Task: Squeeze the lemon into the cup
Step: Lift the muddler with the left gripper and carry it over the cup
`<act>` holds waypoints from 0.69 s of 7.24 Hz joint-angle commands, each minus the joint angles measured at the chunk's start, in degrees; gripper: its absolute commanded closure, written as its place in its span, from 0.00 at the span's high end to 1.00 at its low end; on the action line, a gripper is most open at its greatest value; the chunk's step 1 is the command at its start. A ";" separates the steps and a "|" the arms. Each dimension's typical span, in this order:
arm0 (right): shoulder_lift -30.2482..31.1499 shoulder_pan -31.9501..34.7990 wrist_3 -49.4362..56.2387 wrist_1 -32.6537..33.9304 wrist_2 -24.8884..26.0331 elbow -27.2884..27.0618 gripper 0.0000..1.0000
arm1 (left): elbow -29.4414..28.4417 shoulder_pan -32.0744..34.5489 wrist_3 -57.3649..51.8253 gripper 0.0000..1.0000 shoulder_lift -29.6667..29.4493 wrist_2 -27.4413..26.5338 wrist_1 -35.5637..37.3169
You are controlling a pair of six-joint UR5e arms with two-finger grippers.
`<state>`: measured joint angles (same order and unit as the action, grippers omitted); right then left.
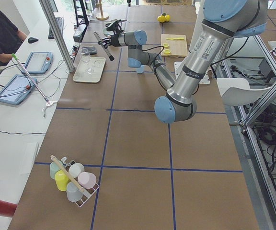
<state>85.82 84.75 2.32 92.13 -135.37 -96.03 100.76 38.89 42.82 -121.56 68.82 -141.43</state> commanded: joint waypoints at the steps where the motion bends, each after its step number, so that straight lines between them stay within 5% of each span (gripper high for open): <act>1: 5.48 3.12 -1.35 -0.28 -0.59 -3.19 1.00 | 1.10 -5.12 6.89 0.00 0.45 -6.39 -0.25; 5: 9.37 8.68 -1.35 -0.11 -3.94 -4.08 1.00 | -2.76 -15.58 7.10 0.00 1.16 -15.36 -14.57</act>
<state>94.61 92.75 0.98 92.00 -138.97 -99.97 98.99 26.33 49.87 -120.18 56.05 -153.23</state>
